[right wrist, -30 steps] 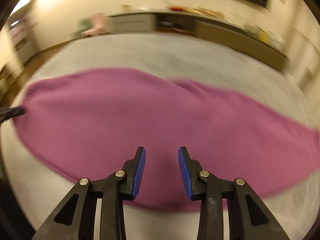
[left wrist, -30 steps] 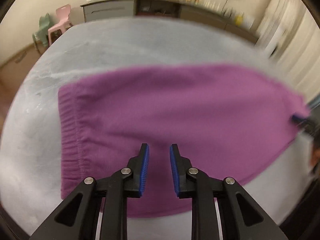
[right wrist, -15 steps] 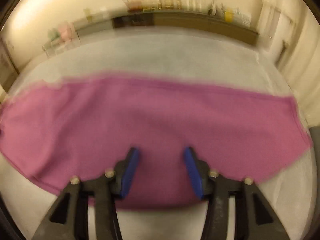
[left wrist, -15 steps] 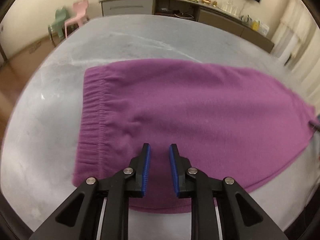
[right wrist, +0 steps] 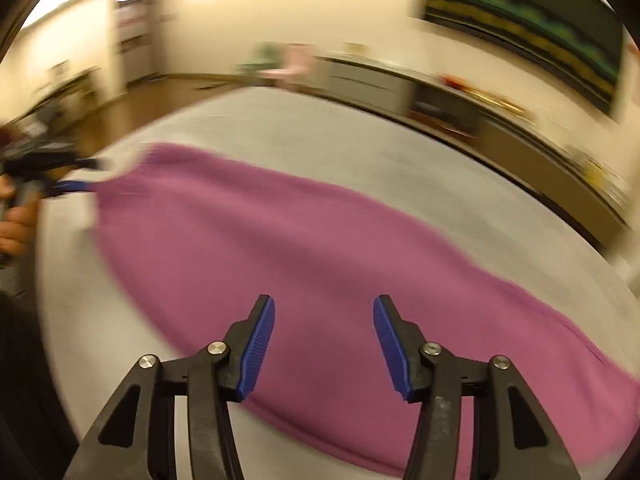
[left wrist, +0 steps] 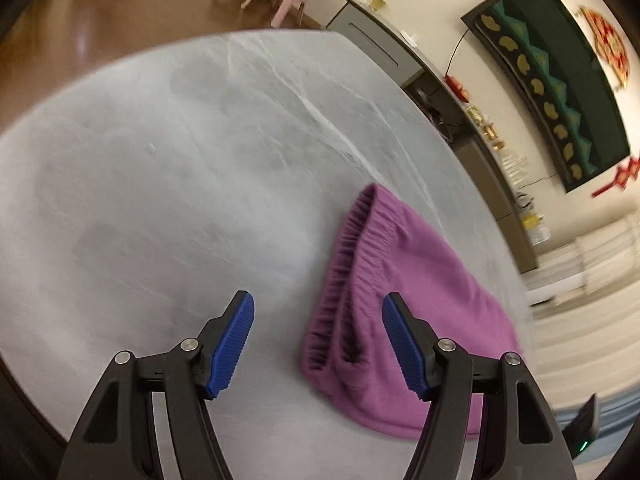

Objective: Fold clothes
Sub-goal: 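Fold the waistband over toward the right gripper while the right gripper pinches the fabric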

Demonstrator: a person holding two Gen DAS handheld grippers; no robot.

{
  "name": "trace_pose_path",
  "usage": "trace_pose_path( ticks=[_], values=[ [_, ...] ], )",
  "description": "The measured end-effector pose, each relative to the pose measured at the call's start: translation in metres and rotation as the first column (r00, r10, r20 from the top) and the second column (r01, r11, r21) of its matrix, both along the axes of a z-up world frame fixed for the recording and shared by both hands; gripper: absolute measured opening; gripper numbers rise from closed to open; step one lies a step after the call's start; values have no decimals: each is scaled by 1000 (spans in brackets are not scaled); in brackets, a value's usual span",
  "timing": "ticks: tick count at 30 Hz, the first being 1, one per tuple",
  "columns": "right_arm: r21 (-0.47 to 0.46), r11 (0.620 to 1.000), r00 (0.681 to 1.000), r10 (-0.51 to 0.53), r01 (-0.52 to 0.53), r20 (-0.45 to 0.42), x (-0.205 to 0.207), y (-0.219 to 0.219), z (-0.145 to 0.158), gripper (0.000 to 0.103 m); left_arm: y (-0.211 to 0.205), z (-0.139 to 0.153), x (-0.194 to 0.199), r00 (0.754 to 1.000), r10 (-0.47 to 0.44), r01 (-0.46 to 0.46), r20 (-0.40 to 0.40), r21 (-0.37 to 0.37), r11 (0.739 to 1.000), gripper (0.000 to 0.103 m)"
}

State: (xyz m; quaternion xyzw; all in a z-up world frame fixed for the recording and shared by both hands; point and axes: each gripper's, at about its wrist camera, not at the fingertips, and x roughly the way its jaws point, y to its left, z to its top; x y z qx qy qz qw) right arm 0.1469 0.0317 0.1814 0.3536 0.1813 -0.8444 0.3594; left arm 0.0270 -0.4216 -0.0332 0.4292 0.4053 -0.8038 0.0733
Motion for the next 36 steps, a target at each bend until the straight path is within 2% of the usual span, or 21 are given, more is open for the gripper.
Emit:
trace_pose_path(
  ticks=[2,5,7,9,10,12,13,17,18,20,22,25,26,27,28,29,31,32,33,34,36],
  values=[
    [-5,988,988,153,-152,6,28,-61,10,64,-3,-3,-3,1000,-2,2,-10,53,999,68],
    [33,948,949,317,-316,-8,72,-135,7,70,-6,-8,-5,1000,-8,9,-12,96,995,68],
    [84,924,928,373,-372,7,88,-174,-5,70,-5,-14,-4,1000,-11,11,4,114,993,68],
    [141,913,923,384,-382,18,89,-196,-20,69,-8,-14,0,1000,-11,10,3,141,990,68],
    [141,922,932,362,-361,19,82,-196,-24,55,-10,-13,2,1000,-9,9,-1,155,988,68],
    [108,948,955,296,-298,33,62,-190,-23,17,-12,-13,4,1000,-10,13,-17,186,982,68],
    [76,957,960,276,-279,45,54,-184,-18,10,-13,-12,5,999,-7,14,-33,213,977,70],
    [-35,966,963,258,-256,83,47,-155,0,9,-7,-14,-9,995,-4,38,-99,340,940,73],
    [-58,965,961,259,-254,92,45,-143,3,9,-4,-14,-12,994,-13,49,-105,352,935,73],
    [-87,962,957,267,-259,112,58,-151,18,7,4,-15,-20,993,-41,78,-109,360,930,73],
    [-98,958,951,280,-268,133,62,-153,18,7,11,-15,-28,994,-56,82,-90,309,948,71],
    [-58,964,945,264,-258,194,88,-165,41,9,19,-15,-35,996,-72,79,-45,183,980,22],
    [-67,965,937,263,-254,229,93,-160,50,11,20,-14,-34,997,-76,80,-35,151,985,19],
    [-86,967,934,254,-240,252,101,-150,64,24,19,-12,-31,997,-68,73,-38,138,988,18],
    [-120,970,934,235,-210,268,103,-135,78,43,18,-10,-28,997,-64,70,-47,133,989,18],
    [-169,972,940,205,-162,275,98,-115,93,49,17,-8,-27,997,-60,66,-51,124,990,18],
    [-235,971,956,113,-48,271,78,-71,120,50,17,-5,-27,997,-56,61,-46,95,994,18],
    [-221,975,964,48,11,261,66,-54,129,50,20,-3,-28,997,-63,66,-43,74,995,18],
    [-164,984,970,-29,70,241,53,-43,133,49,25,1,-28,996,-73,75,-44,38,996,18],
    [-103,988,971,-86,112,225,43,-34,135,40,31,7,-29,995,-88,87,-48,-10,996,18],
    [73,987,968,-154,143,199,15,-32,115,33,42,17,-26,992,-111,104,-61,-97,990,18]
  ],
)
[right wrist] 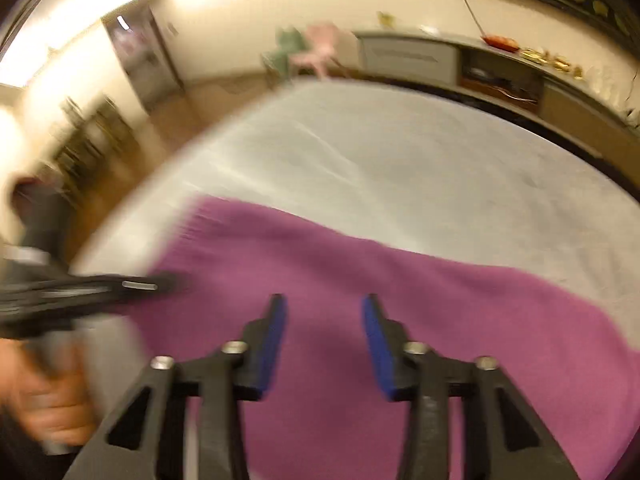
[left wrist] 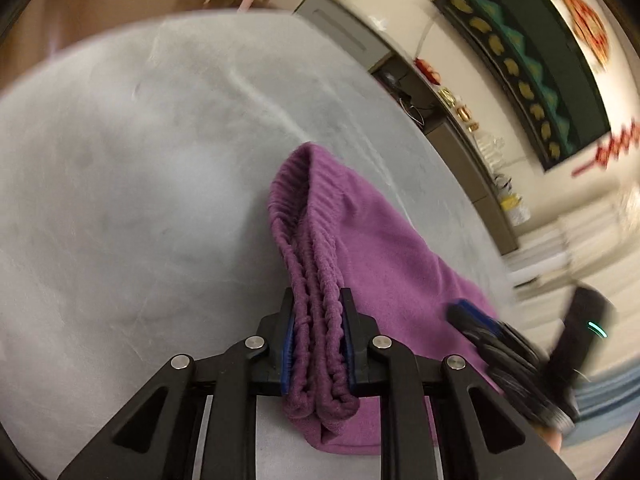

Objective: Fold clothes
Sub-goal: 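Fold the waistband over toward the right gripper while the right gripper pinches the fabric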

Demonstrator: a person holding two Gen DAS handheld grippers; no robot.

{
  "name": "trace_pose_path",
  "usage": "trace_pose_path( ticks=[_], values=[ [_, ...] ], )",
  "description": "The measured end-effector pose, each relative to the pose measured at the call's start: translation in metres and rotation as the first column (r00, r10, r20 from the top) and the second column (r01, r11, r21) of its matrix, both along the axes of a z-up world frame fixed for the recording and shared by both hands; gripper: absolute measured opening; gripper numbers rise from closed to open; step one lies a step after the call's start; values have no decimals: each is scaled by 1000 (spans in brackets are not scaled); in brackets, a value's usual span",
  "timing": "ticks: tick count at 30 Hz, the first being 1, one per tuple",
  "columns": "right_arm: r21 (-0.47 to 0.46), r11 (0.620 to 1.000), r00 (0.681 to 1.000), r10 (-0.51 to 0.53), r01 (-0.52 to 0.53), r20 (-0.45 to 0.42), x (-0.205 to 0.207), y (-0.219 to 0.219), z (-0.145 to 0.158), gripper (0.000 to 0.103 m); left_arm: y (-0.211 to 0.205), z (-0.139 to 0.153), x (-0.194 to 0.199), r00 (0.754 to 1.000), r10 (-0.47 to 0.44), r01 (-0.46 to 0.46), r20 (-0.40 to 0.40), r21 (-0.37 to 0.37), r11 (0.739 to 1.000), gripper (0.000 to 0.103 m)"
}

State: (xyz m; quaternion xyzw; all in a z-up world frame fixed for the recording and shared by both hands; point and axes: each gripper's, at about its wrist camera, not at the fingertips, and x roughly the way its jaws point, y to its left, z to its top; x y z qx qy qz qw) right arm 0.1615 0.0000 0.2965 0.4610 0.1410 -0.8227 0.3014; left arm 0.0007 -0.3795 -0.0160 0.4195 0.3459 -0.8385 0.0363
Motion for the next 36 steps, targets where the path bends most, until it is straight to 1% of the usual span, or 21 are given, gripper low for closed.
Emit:
trace_pose_path(
  ticks=[2,4,5,7,10,11,12,13,14,16,17,18,20,22,24,26,28,30,32,34,36],
  values=[
    [53,998,999,21,-19,-32,-26,-10,-28,34,15,14,4,999,-25,21,-43,-93,995,18],
    [65,997,999,28,-29,16,-39,-16,-61,34,34,28,6,994,-66,48,-83,-207,977,18],
    [29,1000,999,7,-8,32,-42,-11,-67,34,46,36,7,990,-96,64,-102,-276,959,18],
    [-56,998,1000,-11,11,-5,-39,3,-80,34,74,49,7,976,-168,103,-139,-386,917,18],
    [-9,999,998,49,-48,44,-49,0,-150,38,123,60,3,944,-284,169,-168,-493,853,18],
    [-29,999,997,33,-31,75,-61,2,-170,38,137,61,4,934,-311,185,-174,-511,840,18],
    [-102,994,991,-12,26,135,-75,14,-188,38,154,62,1,921,-346,208,-180,-524,826,19],
    [-220,970,979,-58,101,193,-89,31,-201,40,174,63,-4,902,-393,246,-178,-537,807,22],
    [-349,920,963,-90,178,253,-101,52,-217,44,197,63,-9,876,-452,298,-166,-550,780,30],
    [-553,767,916,-113,326,384,-123,91,-264,62,237,61,-11,815,-563,407,-136,-557,724,45],
    [-602,702,890,-101,381,445,-132,106,-291,62,251,61,-8,793,-595,436,-130,-560,704,48],
    [-627,649,864,-95,431,495,-140,120,-320,62,257,63,-5,778,-614,454,-135,-554,697,48],
    [-626,610,831,-100,486,548,-152,135,-380,63,258,68,5,736,-658,504,-158,-521,689,48],
    [-632,578,809,-87,517,581,-160,144,-435,66,243,74,16,705,-680,544,-202,-461,701,48],
    [-656,543,803,-60,525,593,-162,147,-477,70,214,79,20,709,-657,553,-255,-378,743,48],
    [-673,530,804,-30,516,594,-164,141,-520,71,176,85,22,741,-590,529,-320,-264,807,48],
    [-692,525,812,4,495,584,-171,125,-567,74,131,87,22,797,-474,467,-376,-115,877,48],
    [-699,533,819,20,476,573,-176,109,-608,75,97,85,19,843,-358,395,-402,11,919,48],
    [-695,556,831,14,456,556,-179,101,-640,76,70,79,15,880,-258,328,-398,117,938,48],
    [-686,585,845,3,433,536,-184,95,-677,77,62,71,7,907,-225,292,-357,148,945,48],
    [-631,665,873,-65,399,484,-190,95,-700,77,70,62,-1,925,-243,289,-292,126,949,48]
  ],
)
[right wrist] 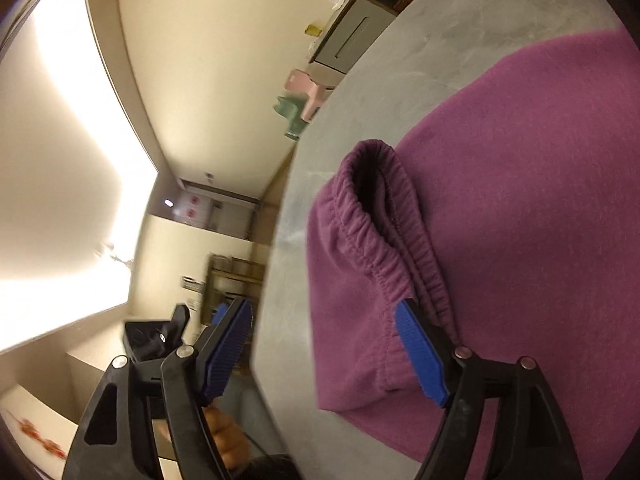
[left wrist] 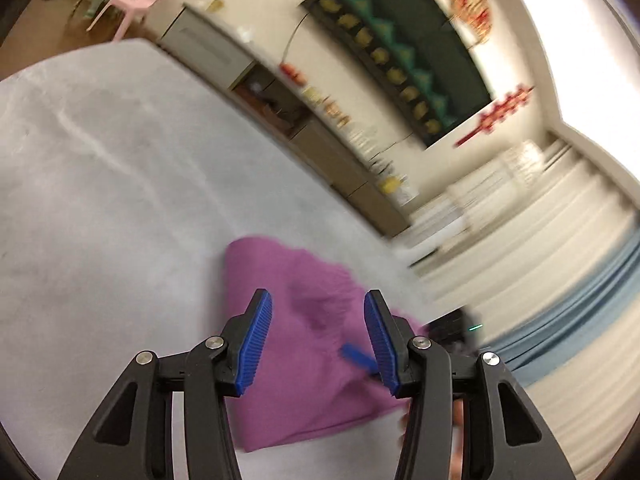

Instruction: Fold clothes

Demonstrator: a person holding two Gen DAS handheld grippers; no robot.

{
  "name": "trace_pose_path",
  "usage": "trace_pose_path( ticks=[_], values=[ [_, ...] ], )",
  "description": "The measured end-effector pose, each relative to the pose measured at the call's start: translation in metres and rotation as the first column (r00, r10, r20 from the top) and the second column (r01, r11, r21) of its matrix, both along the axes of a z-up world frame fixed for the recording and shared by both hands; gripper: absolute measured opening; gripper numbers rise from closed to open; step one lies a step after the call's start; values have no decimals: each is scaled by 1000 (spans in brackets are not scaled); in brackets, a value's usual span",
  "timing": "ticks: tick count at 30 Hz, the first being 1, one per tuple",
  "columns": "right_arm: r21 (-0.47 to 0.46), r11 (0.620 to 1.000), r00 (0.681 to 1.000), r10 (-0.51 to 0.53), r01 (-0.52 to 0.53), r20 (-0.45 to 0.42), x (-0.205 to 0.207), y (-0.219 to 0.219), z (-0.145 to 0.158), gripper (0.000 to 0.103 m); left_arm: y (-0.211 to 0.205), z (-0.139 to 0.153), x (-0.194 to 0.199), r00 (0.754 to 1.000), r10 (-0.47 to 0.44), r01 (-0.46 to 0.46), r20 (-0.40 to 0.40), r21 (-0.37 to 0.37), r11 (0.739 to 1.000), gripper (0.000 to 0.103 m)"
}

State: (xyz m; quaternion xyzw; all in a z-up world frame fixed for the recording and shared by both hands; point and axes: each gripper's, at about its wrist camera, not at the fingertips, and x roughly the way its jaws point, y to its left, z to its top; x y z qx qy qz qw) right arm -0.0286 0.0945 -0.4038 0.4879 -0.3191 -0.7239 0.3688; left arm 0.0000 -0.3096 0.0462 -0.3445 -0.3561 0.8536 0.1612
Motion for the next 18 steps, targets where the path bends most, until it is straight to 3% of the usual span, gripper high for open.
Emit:
trace_pose_path(
  ticks=[3,6,9,11,12,15,18],
  values=[
    [228,973,984,2,39,-177,-7,-7,-25,77,20,-11,-9,996,-33,39,81,-82,996,48],
    [376,926,982,98,-30,-162,-25,-40,-88,77,29,-23,-9,989,-56,73,134,-122,990,48],
    [481,870,964,210,-108,-162,-36,-81,-155,76,34,-20,-9,990,-61,79,129,-133,988,48],
    [576,812,948,248,-92,-198,-38,-104,-173,61,27,-21,-13,991,-57,74,124,-138,988,48],
    [606,792,947,251,-81,-202,-42,-113,-184,43,24,-23,-14,991,-51,68,125,-137,988,48],
    [585,808,943,242,-66,-227,-50,-121,-195,29,18,-24,-7,993,-23,37,117,-124,992,48],
    [551,834,928,218,-17,-302,-54,-124,-187,28,13,-17,-8,997,4,5,72,-115,993,48]
  ],
)
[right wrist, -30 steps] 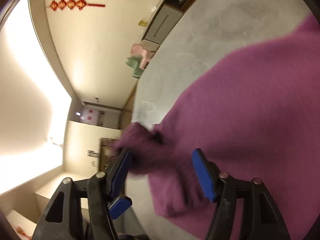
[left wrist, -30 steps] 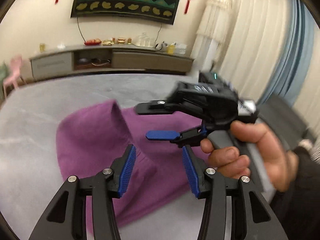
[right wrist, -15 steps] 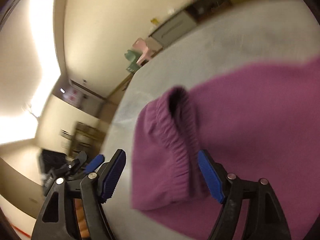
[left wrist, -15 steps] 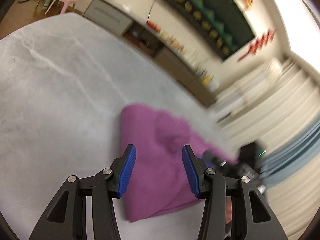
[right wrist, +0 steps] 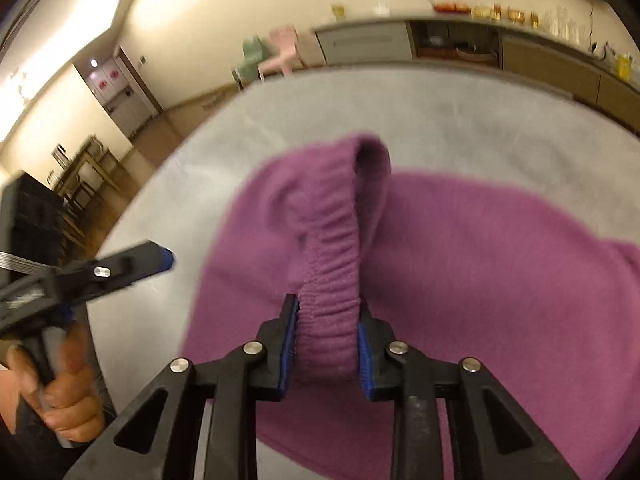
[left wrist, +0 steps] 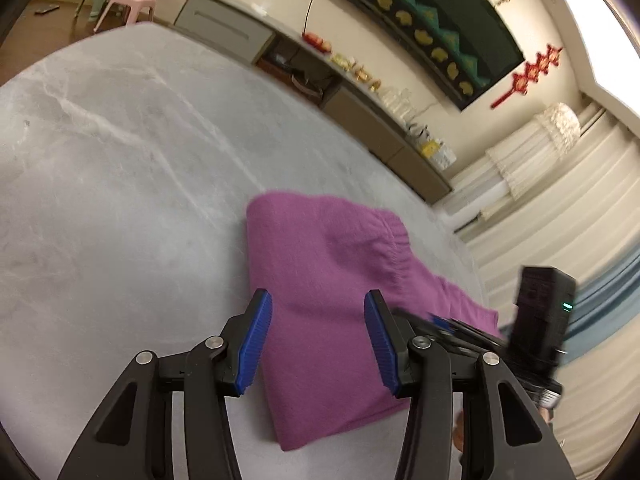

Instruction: Fold clothes

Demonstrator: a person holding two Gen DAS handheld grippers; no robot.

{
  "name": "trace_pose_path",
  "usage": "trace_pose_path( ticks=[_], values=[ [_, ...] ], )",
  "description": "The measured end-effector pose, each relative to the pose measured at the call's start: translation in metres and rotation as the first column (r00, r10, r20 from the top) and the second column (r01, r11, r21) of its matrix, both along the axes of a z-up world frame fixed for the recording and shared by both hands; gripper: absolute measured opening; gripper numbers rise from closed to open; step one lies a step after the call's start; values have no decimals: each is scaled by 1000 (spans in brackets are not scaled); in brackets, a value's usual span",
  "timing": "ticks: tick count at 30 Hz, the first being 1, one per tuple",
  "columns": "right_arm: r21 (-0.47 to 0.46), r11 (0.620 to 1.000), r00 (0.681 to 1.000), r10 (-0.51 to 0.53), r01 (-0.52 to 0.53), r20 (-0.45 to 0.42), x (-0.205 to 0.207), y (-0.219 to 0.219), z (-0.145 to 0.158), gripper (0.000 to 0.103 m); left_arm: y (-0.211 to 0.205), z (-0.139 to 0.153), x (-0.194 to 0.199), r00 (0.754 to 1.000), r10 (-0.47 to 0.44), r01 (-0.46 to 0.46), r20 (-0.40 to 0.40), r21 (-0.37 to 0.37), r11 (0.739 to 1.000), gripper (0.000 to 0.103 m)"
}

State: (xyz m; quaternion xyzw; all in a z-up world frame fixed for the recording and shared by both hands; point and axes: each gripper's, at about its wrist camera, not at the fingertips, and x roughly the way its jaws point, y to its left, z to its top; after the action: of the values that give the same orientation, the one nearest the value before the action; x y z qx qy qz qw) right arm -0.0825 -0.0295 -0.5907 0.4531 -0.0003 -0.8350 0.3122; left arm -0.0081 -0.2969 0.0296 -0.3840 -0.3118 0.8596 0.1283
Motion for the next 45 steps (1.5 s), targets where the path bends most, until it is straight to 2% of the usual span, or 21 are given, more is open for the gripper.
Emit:
trace_pose_path(
  ticks=[4,8,12,15,18,19,22,26,28,30,32,33,34,35,36,38,39,40,41,43,45],
  values=[
    [-38,997,994,-73,70,-86,26,28,26,28,6,4,-8,1000,-8,8,-15,-3,1000,48],
    [34,984,978,-170,176,-122,41,50,3,28,31,4,-26,998,-63,63,4,-74,995,48],
    [102,962,967,-250,254,-51,14,84,-20,28,68,4,-46,990,-137,138,18,-186,973,48],
    [123,962,970,-239,242,-37,-39,91,-37,28,92,6,-65,983,-184,178,5,-275,945,48],
    [149,965,977,-210,214,-41,-87,77,-50,28,102,-10,-92,987,-143,163,78,-376,912,48],
    [159,966,979,-199,203,-42,-94,74,-52,28,100,-18,-100,986,-119,154,114,-387,909,48],
    [178,971,987,-157,161,-33,-50,77,-38,28,86,-33,-115,979,-102,154,178,-305,940,48],
    [158,982,994,-108,108,-7,-40,72,21,33,75,3,-100,982,-163,181,91,-243,953,46],
    [146,979,988,-128,140,-91,-37,66,68,51,73,19,-87,977,-205,212,55,-212,954,46],
    [106,985,982,-120,136,-145,-32,75,122,54,78,28,-72,962,-270,270,28,-196,943,46],
    [80,990,979,-98,114,-177,-27,94,165,54,91,27,-56,937,-349,346,25,-214,913,46],
    [99,990,980,-77,96,-183,-27,95,164,50,99,23,-47,920,-392,388,28,-221,895,46],
    [120,990,984,-50,71,-173,-28,90,171,35,106,18,-37,901,-431,429,43,-231,873,46],
    [132,990,989,-24,44,-149,-25,84,205,30,113,9,-29,884,-462,465,72,-245,851,46],
    [163,986,993,-8,28,-119,-43,68,226,29,118,0,-23,868,-485,495,106,-256,831,46],
    [278,961,999,-4,18,-49,-76,62,196,27,128,-26,-12,840,-511,542,182,-283,791,46],
    [305,952,999,7,8,-48,-72,69,189,29,131,-31,-6,837,-517,547,180,-317,775,46],
    [302,953,998,24,-4,-63,-49,88,199,30,133,-29,0,834,-527,548,161,-347,761,46],
    [301,954,999,23,-8,-48,-28,105,216,30,131,-25,0,830,-536,554,154,-333,763,46],
    [292,956,999,21,-11,-32,-27,129,222,29,118,-7,-2,834,-544,548,89,-248,799,45],
    [259,966,997,4,16,-78,-29,136,240,29,102,14,-7,861,-509,497,-12,-195,845,47]
  ],
)
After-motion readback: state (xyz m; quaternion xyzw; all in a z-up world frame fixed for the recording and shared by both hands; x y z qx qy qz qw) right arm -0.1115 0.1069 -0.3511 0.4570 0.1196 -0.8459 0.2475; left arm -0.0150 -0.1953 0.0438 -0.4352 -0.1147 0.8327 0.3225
